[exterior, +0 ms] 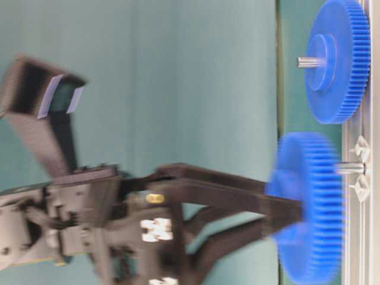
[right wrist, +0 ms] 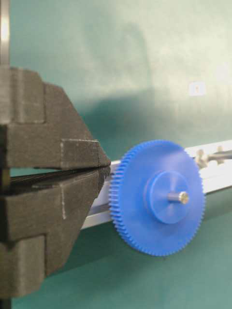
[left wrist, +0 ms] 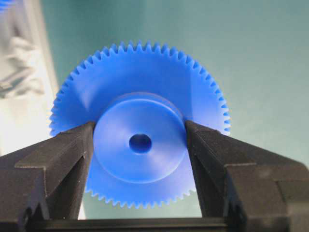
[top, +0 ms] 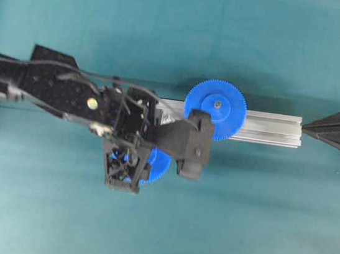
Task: Find the location of the shaft and insert the small gear.
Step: 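Lift the blue gear and carry it toward the empty left shaft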
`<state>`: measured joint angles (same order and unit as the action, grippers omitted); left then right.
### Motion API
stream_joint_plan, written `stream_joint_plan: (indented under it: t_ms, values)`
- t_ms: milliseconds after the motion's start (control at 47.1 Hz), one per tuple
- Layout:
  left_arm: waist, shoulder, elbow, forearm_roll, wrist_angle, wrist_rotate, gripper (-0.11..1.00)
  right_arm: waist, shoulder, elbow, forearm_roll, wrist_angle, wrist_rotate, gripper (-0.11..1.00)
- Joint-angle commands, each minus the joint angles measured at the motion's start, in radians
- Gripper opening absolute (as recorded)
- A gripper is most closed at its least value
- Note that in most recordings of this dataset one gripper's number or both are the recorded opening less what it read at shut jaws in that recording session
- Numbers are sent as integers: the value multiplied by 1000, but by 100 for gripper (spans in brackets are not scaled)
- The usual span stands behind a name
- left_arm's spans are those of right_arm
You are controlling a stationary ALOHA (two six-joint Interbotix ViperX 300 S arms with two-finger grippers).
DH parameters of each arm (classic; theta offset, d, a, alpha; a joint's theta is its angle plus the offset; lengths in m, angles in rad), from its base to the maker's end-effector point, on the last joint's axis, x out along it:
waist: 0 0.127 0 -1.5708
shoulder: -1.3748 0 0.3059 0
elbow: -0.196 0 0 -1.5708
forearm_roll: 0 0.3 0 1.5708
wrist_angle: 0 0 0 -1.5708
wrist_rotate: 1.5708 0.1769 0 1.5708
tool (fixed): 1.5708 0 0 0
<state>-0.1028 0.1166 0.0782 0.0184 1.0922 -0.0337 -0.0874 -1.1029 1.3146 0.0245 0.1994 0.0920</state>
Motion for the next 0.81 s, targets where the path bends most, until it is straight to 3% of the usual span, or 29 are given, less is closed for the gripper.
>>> stream_joint_plan:
  t_ms: [0, 382, 786]
  values:
    - [15, -49, -29, 3, 3, 3, 63, -2, 0, -9, 0, -8, 8, 3]
    - [60, -49, -60, 5, 6, 95, 63, -2, -2, -9, 0, -9, 8, 3]
    - [78, -21, -64, 5, 3, 103, 63, -2, -2, -8, 0, -9, 9, 3]
